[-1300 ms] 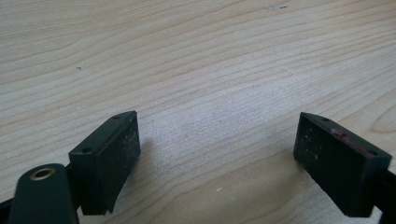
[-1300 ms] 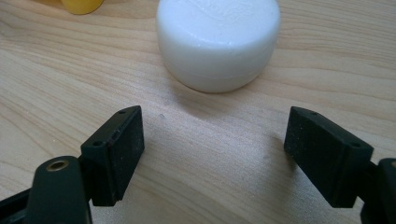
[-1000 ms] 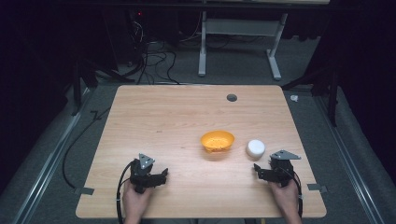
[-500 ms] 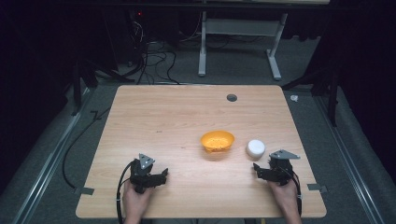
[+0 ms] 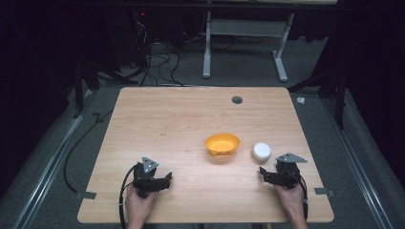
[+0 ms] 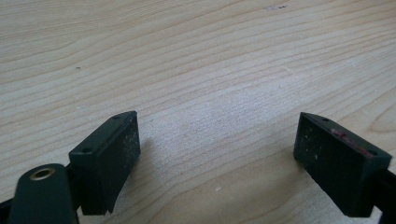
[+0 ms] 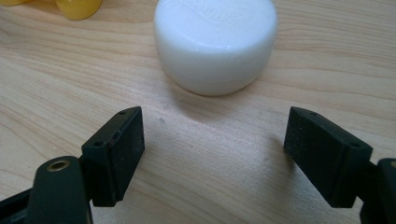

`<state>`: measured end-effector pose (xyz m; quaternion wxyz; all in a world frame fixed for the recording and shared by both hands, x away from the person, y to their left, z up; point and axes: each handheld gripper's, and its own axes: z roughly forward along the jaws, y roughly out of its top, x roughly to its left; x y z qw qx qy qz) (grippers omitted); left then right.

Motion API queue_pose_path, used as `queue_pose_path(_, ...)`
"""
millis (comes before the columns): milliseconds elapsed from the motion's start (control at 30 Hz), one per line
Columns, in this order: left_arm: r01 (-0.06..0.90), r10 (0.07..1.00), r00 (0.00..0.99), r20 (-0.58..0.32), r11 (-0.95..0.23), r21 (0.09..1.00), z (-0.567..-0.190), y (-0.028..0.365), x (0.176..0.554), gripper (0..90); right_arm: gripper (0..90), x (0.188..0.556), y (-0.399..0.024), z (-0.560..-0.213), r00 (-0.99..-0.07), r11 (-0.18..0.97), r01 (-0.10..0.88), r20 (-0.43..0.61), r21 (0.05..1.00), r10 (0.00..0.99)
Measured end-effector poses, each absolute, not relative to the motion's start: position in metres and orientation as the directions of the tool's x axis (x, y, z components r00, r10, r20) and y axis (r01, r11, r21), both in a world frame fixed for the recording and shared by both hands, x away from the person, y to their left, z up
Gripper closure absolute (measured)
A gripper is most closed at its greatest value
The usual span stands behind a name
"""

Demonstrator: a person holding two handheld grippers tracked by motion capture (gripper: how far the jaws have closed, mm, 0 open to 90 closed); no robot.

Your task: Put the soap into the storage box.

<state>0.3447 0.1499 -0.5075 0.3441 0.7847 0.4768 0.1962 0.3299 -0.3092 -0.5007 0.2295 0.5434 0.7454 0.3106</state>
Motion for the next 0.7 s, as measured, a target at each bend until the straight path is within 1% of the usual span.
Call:
queue_pose_path(367, 0.614, 0.882, 0.47, -0.02, -0.31, 0.726, -0.507, 0.15, 0.345, 14.9, 20.2, 0.328, -0.308, -0.485, -0.295, 0.199, 0.635, -0.004, 0.746, 0.955)
queue_pose_path(700, 0.614, 0.882, 0.47, -0.02, -0.31, 0.726, -0.507, 0.15, 0.345, 14.9, 17.5, 0.339, -0.301, -0.478, -0.29, 0.194, 0.623, -0.006, 0.758, 0.957)
